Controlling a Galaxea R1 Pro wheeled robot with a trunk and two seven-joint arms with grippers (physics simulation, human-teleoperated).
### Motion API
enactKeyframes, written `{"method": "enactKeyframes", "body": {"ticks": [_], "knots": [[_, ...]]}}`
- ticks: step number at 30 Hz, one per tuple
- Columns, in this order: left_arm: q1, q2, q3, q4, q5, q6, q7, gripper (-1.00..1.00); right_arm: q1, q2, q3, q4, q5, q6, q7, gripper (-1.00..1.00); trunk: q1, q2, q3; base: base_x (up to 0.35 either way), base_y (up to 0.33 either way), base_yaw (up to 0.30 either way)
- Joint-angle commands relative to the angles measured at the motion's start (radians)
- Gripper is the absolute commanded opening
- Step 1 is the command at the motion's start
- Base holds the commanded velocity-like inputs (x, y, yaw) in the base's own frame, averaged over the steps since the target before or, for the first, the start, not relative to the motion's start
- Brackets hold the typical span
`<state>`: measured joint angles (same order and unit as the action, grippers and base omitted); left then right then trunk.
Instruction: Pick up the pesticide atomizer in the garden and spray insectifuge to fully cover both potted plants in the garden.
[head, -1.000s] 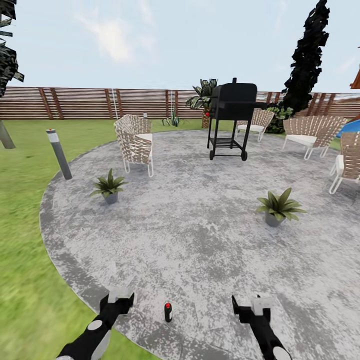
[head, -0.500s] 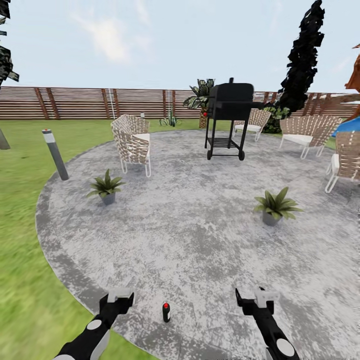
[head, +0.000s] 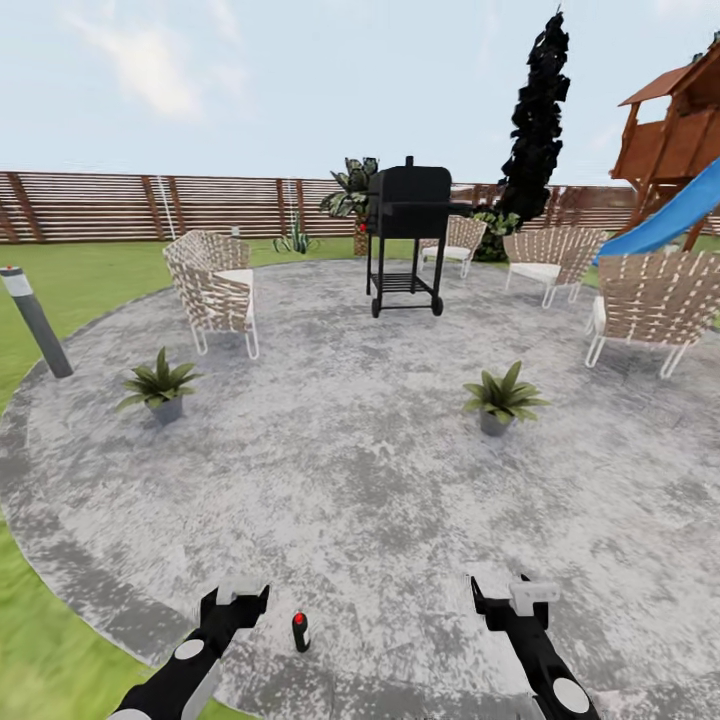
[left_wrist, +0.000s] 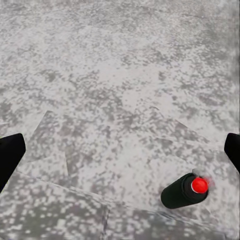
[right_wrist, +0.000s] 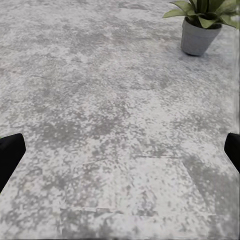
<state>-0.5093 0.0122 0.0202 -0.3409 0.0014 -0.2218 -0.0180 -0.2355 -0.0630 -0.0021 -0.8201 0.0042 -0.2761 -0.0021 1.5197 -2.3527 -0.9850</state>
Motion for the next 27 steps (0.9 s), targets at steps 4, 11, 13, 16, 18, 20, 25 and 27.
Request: {"method": "enactKeyframes", "body": {"ticks": [4, 11, 13, 16, 18, 20, 25, 27], "knots": [[-0.001, 0.001, 0.002, 0.0, 0.0, -0.004, -0.001, 1.0, -0.001, 0.0, 0.0, 0.001, 0.0, -0.003, -0.001, 1.0, 0.0, 0.0, -0.001, 0.0, 0.0, -0.278], [-0.002, 0.0, 0.003, 0.0, 0.0, -0.008, -0.001, 1.0, -0.001, 0.002, 0.002, 0.002, 0.0, -0.003, 0.0, 1.0, 0.0, 0.0, -0.001, -0.001, -0.147, -0.057], [-0.003, 0.0, 0.003, 0.0, 0.0, -0.008, -0.001, 1.0, -0.001, 0.002, 0.002, 0.002, 0.0, -0.003, 0.0, 1.0, 0.0, 0.0, -0.001, -0.035, -0.255, -0.006], [-0.003, 0.0, 0.003, 0.0, 0.0, -0.008, 0.0, 1.0, -0.001, 0.003, 0.002, 0.003, 0.001, -0.003, 0.001, 1.0, 0.0, 0.0, -0.001, -0.073, -0.264, -0.002], [-0.004, 0.0, 0.003, 0.0, 0.0, -0.008, 0.0, 1.0, -0.001, 0.004, 0.003, 0.005, 0.001, -0.003, 0.001, 1.0, 0.0, 0.0, -0.001, -0.118, -0.259, -0.001], [-0.004, 0.0, 0.004, 0.0, 0.0, -0.008, 0.0, 1.0, -0.001, 0.004, 0.002, 0.013, 0.001, -0.003, 0.001, 1.0, 0.0, 0.0, -0.001, -0.081, -0.134, 0.0], [-0.007, 0.001, 0.002, 0.0, 0.0, -0.009, -0.002, 1.0, -0.001, 0.005, 0.003, 0.029, 0.0, -0.004, 0.001, 1.0, 0.0, 0.0, -0.001, -0.017, -0.028, 0.0], [-0.007, 0.001, 0.002, 0.0, 0.0, -0.009, -0.002, 1.0, -0.001, 0.005, 0.003, 0.03, 0.0, -0.005, 0.001, 1.0, 0.0, 0.0, -0.001, -0.002, -0.004, 0.0]]}}
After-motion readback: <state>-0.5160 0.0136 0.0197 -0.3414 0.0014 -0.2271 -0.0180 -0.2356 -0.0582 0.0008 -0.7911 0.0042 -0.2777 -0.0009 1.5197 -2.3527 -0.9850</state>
